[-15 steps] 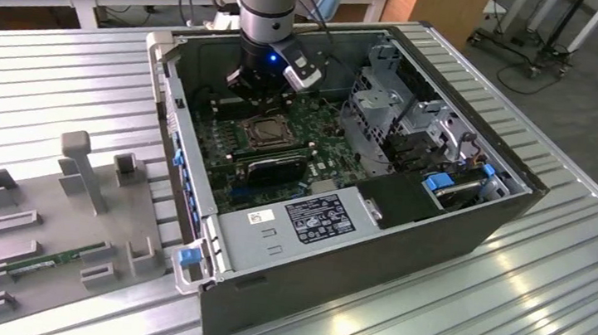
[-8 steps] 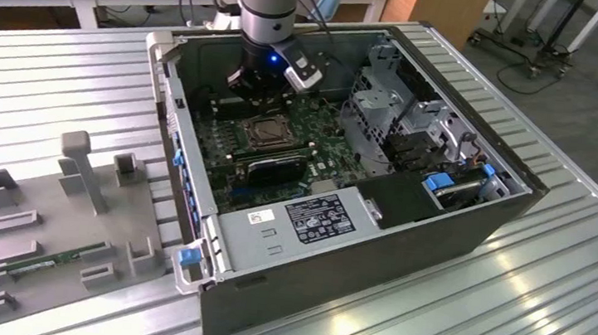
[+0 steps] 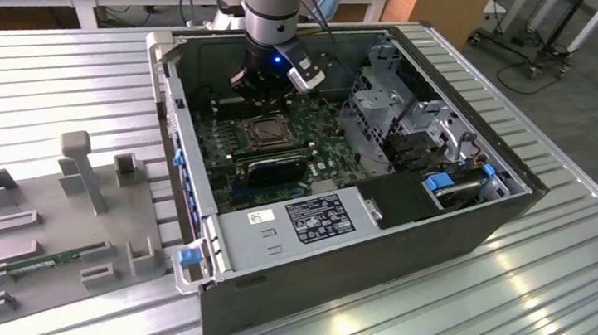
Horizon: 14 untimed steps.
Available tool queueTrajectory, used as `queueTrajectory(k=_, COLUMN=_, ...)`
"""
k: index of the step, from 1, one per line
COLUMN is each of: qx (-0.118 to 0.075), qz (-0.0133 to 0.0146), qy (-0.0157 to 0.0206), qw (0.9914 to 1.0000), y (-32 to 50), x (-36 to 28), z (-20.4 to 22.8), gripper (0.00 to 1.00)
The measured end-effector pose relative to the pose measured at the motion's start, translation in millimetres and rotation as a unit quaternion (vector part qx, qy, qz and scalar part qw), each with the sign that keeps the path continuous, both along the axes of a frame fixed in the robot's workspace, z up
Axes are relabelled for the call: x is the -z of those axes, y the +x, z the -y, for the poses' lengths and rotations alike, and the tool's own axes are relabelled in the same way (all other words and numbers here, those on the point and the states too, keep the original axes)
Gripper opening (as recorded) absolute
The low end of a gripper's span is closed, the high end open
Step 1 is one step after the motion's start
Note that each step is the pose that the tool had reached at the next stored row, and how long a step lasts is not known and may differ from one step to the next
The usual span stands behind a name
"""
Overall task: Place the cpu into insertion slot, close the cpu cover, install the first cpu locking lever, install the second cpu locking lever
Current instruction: 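Install the first cpu locking lever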
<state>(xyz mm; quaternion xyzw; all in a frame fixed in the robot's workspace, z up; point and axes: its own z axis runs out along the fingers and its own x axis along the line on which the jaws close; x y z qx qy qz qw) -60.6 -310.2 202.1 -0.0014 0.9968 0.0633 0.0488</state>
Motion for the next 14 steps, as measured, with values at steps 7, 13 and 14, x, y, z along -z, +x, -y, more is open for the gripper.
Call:
queueTrajectory(k=7, qx=0.000, qz=0.0000, qy=0.0000, qw=1.00000, y=1.8, x=1.1, z=-1.2, gripper=0.11)
queueTrajectory(k=13, qx=0.000, qz=0.0001, qy=0.0001, qw=1.00000, y=3.5, x=1.8, z=-2.6, gripper=0.11)
queueTrajectory(k=14, qx=0.000, qz=0.0001, qy=0.0000, qw=1.00000, y=3.7, x=1.9, z=-2.9, gripper=0.11)
